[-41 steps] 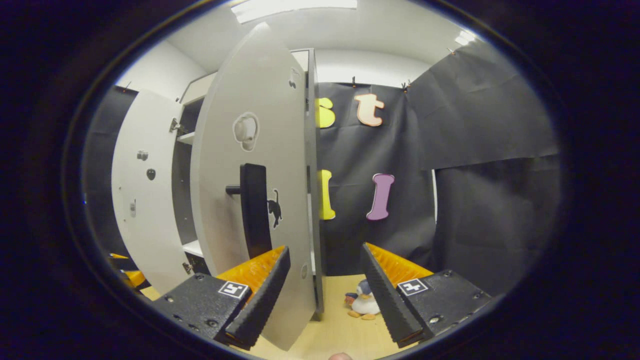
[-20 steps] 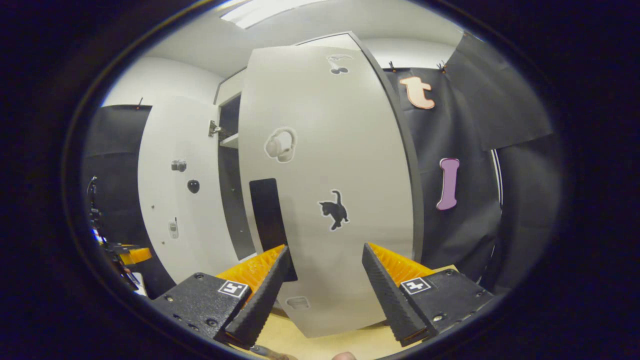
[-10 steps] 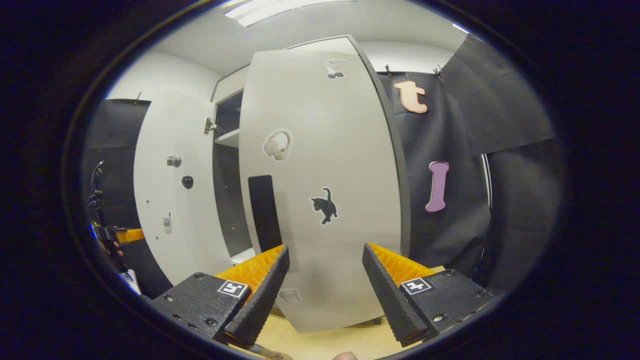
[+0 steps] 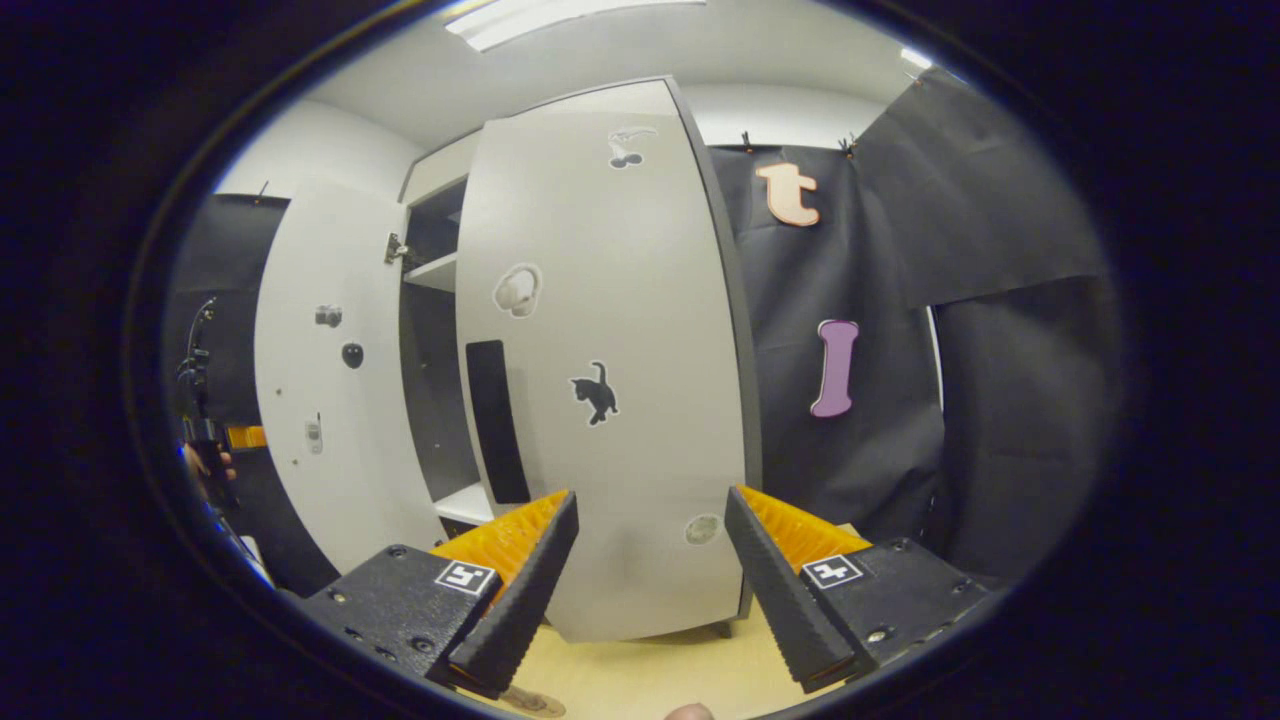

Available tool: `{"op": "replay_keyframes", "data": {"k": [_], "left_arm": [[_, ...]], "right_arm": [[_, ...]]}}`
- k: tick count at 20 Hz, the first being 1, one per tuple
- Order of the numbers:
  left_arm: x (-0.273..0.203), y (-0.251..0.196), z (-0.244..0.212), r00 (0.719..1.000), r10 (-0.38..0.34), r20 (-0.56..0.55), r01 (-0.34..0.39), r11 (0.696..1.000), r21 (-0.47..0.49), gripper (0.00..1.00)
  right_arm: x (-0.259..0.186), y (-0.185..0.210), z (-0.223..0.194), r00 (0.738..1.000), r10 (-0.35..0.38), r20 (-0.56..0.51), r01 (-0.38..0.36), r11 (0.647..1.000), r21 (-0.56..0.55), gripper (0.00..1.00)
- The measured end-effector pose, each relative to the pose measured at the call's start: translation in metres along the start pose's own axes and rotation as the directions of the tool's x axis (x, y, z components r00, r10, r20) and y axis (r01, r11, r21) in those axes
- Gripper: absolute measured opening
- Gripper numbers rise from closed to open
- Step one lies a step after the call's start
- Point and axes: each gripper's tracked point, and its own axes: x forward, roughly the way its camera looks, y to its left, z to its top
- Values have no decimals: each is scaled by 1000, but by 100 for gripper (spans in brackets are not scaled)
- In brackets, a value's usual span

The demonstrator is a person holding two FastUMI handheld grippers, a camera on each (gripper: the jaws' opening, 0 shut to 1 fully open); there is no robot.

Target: Grasp the bottle in the cabinet with the left hand and place it on the coaster, then close the right door with the right hand and the left door with the left hand.

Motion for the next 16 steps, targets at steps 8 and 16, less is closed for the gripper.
{"op": "replay_keyframes", "data": {"k": [8, 16], "left_arm": [[1, -19, 1, 999, -46, -17, 46, 999, 2, 88], [-10, -78, -4, 982, -185, -25, 185, 982, -27, 87]], "right_arm": [[-9, -14, -3, 1000, -3, -7, 3, 1000, 20, 97], [-24, -33, -1, 1000, -28, 12, 28, 999, 32, 97]]}}
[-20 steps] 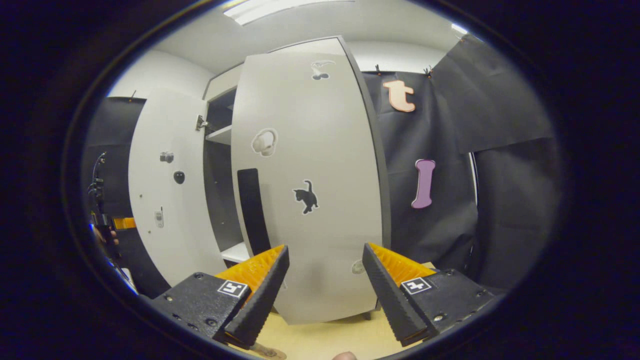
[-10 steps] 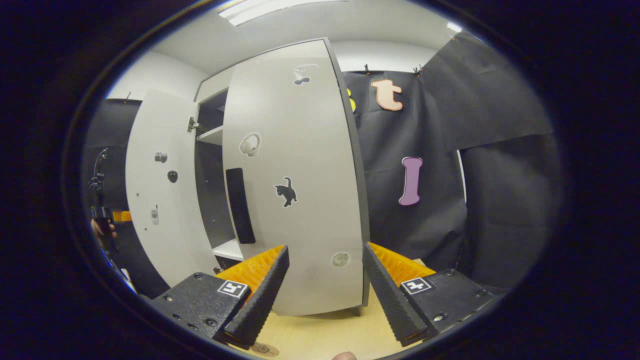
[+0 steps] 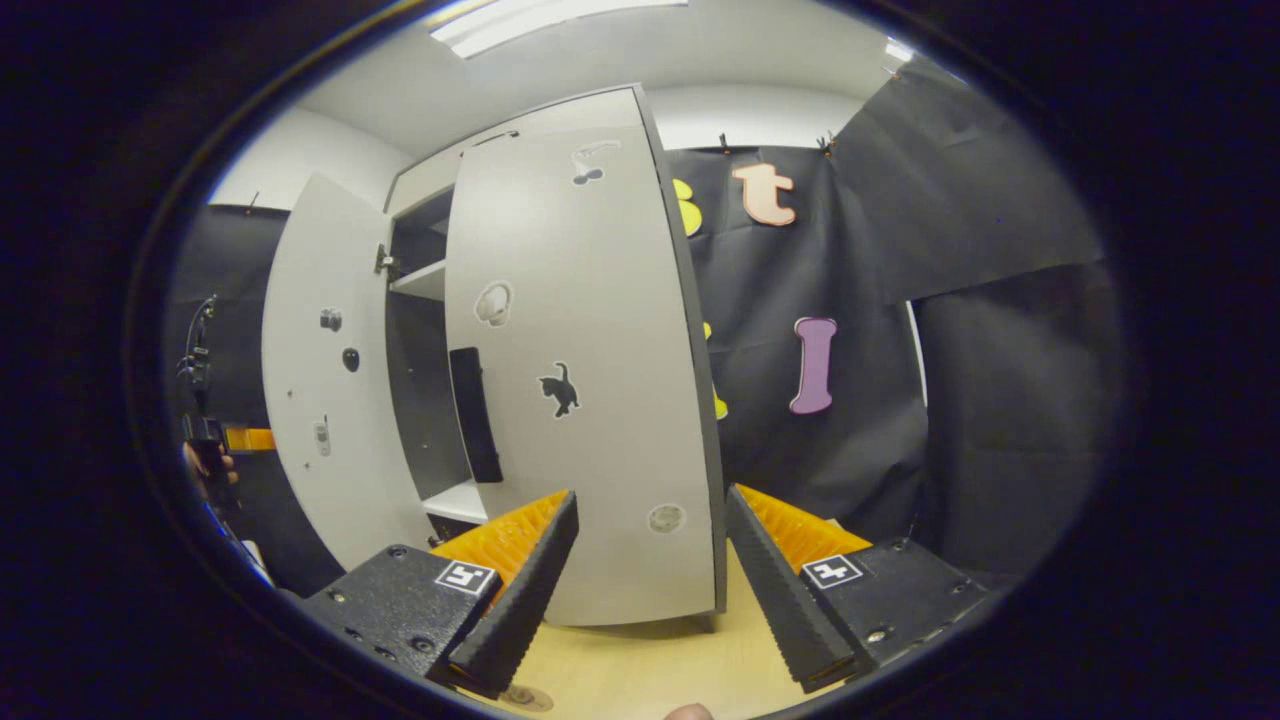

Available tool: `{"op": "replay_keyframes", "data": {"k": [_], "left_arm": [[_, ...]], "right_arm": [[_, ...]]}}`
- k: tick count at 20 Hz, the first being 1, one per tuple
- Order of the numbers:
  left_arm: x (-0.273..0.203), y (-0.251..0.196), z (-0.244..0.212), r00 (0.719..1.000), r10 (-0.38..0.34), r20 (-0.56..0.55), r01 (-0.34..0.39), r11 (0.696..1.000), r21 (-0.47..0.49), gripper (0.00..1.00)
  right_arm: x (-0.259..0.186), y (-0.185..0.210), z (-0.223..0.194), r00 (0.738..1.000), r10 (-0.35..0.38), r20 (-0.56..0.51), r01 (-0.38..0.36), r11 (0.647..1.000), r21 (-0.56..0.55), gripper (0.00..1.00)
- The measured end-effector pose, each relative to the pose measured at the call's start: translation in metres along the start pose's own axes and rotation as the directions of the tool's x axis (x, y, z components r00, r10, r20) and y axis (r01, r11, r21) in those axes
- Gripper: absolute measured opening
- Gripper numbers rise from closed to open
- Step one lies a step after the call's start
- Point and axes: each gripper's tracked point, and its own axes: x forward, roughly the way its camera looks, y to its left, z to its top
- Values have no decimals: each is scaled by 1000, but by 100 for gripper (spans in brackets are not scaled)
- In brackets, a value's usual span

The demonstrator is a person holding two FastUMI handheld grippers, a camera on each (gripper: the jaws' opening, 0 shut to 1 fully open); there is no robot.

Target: Grasp the bottle in the cabinet with the left hand and place it on the coaster, then close the right door with the right hand and the left door with the left hand.

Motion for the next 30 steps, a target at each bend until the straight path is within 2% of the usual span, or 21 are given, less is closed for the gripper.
{"op": "replay_keyframes", "data": {"k": [8, 9, 11, 15, 16, 17, 18, 20, 24, 25, 26, 30], "left_arm": [[19, -64, -8, 991, -136, -3, 136, 987, -84, 88], [22, -73, -9, 988, -156, -4, 155, 984, -84, 100], [28, -86, -10, 983, -181, -11, 180, 981, -72, 100], [41, -105, -13, 978, -209, -29, 207, 977, -54, 100], [42, -111, -15, 976, -216, -35, 213, 975, -56, 95], [44, -114, -15, 974, -223, -40, 221, 974, -58, 95], [45, -117, -15, 972, -229, -44, 227, 972, -58, 100], [45, -121, -12, 970, -238, -44, 236, 971, -49, 100], [40, -128, -11, 970, -240, -45, 240, 971, -22, 100], [39, -129, -8, 970, -240, -42, 240, 971, -15, 100], [37, -128, -6, 970, -240, -37, 240, 971, -7, 100], [29, -137, 2, 970, -243, -14, 243, 969, 32, 100]], "right_arm": [[-18, -28, 7, 998, -60, 19, 60, 998, -22, 96], [-20, -33, 8, 997, -73, 20, 73, 997, -25, 96], [-25, -41, 8, 995, -92, 25, 92, 995, -24, 97], [-32, -50, 7, 994, -103, 30, 103, 995, -12, 97], [-31, -51, 9, 994, -109, 30, 109, 994, -13, 97], [-33, -52, 11, 993, -114, 31, 114, 993, -16, 97], [-33, -53, 11, 992, -120, 32, 121, 992, -21, 96], [-34, -53, 13, 992, -123, 39, 124, 992, -27, 97], [-36, -50, 19, 992, -113, 56, 115, 993, -38, 97], [-36, -47, 22, 992, -109, 63, 112, 993, -40, 92], [-36, -42, 25, 992, -103, 69, 106, 993, -45, 97], [-34, -26, 38, 993, -75, 93, 81, 994, -69, 98]]}}
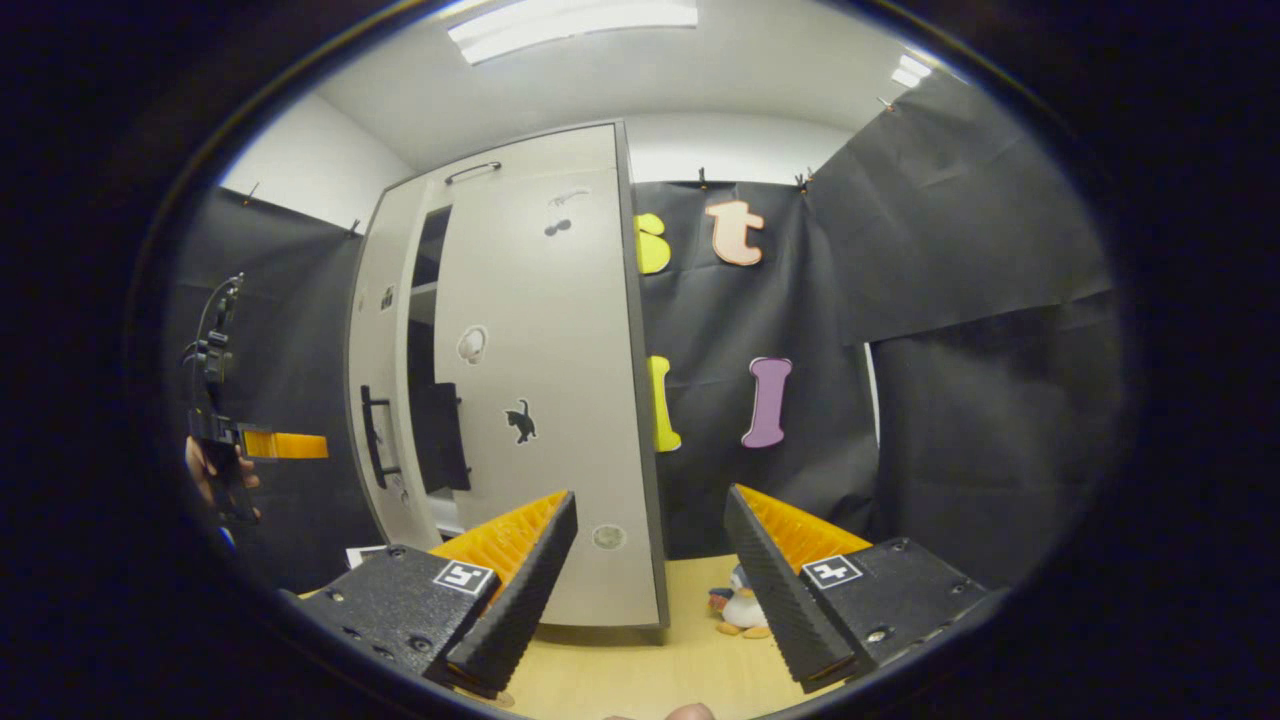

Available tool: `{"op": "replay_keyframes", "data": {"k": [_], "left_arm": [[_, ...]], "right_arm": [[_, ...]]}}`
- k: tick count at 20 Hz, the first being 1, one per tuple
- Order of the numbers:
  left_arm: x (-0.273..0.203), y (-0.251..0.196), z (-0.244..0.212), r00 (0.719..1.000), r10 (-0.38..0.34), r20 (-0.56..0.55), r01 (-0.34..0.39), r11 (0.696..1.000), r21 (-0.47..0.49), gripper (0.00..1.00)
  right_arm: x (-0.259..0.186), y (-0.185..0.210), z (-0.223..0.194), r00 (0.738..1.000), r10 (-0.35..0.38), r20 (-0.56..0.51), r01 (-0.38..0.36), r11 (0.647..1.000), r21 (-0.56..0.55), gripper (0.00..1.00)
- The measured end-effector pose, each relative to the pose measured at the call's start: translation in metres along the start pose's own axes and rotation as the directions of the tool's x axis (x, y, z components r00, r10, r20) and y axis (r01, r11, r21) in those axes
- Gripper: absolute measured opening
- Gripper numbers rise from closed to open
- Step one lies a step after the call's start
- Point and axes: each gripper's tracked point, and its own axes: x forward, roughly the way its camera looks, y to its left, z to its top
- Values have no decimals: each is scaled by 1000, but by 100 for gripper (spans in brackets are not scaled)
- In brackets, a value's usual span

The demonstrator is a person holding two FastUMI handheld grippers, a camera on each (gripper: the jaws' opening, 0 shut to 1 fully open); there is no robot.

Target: Grasp the bottle in the cabinet with the left hand and place it on the coaster, then close the right door with the right hand and the left door with the left hand.

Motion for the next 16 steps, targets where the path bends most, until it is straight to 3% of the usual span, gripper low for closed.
{"op": "replay_keyframes", "data": {"k": [1, 6, 7, 8, 9, 10, 11, 16], "left_arm": [[-1, -1, 3, 1000, 5, 5, -5, 1000, 10, 96], [-15, -10, 24, 998, 24, 63, -28, 998, 51, 100], [-19, -10, 30, 997, 38, 74, -42, 998, 52, 100], [-23, -10, 34, 995, 48, 83, -52, 998, 47, 96], [-28, -12, 40, 994, 47, 94, -51, 998, 41, 100], [-33, -14, 47, 993, 47, 107, -51, 998, 37, 100], [-39, -12, 54, 991, 55, 121, -60, 998, 36, 100], [-72, 7, 87, 979, 112, 172, -114, 993, 2, 96]], "right_arm": [[0, 3, 4, 1000, 2, 8, -2, 1000, -4, 97], [-1, 26, 25, 999, 44, 27, -44, 999, -23, 98], [-1, 33, 32, 997, 63, 37, -62, 998, -27, 94], [-2, 38, 39, 996, 73, 48, -72, 997, -27, 94], [-4, 42, 47, 995, 82, 58, -80, 996, -25, 98], [-5, 46, 55, 993, 89, 72, -87, 996, -23, 94], [-6, 49, 64, 992, 91, 84, -89, 996, -24, 98], [-10, 70, 101, 981, 128, 142, -123, 991, -43, 98]]}}
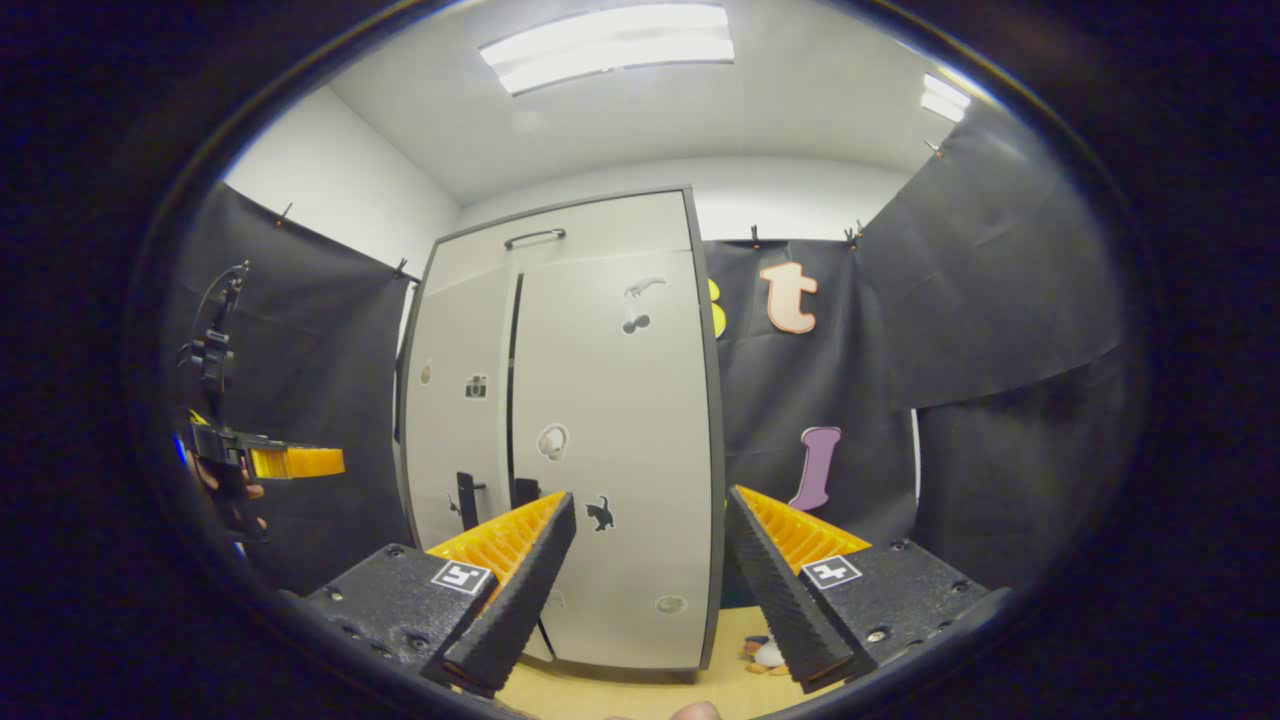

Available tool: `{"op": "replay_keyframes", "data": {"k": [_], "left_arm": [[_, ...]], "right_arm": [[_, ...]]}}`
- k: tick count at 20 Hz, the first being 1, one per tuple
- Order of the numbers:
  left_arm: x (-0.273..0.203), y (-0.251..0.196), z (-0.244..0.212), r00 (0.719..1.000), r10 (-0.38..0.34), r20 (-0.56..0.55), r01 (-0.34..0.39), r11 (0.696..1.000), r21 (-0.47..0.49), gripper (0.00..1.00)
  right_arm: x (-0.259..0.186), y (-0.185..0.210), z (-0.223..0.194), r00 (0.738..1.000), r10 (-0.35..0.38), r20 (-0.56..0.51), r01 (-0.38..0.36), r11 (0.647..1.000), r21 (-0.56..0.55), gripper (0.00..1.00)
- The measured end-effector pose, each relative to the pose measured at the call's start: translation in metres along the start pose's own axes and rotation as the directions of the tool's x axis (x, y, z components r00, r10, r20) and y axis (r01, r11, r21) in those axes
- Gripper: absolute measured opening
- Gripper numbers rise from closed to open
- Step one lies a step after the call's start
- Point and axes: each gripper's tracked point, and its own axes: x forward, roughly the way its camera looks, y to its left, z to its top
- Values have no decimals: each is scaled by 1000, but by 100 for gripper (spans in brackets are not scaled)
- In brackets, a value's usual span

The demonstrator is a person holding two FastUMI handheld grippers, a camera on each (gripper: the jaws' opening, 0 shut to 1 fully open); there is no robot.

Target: Grasp the bottle in the cabinet with the left hand and place it on the coaster, then close the right door with the right hand and the left door with the left hand.

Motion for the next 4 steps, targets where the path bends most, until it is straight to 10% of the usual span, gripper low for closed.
{"op": "replay_keyframes", "data": {"k": [4], "left_arm": [[-23, 23, 31, 998, 39, 50, -36, 998, -58, 100]], "right_arm": [[0, 19, 27, 998, 40, 45, -40, 999, -8, 94]]}}
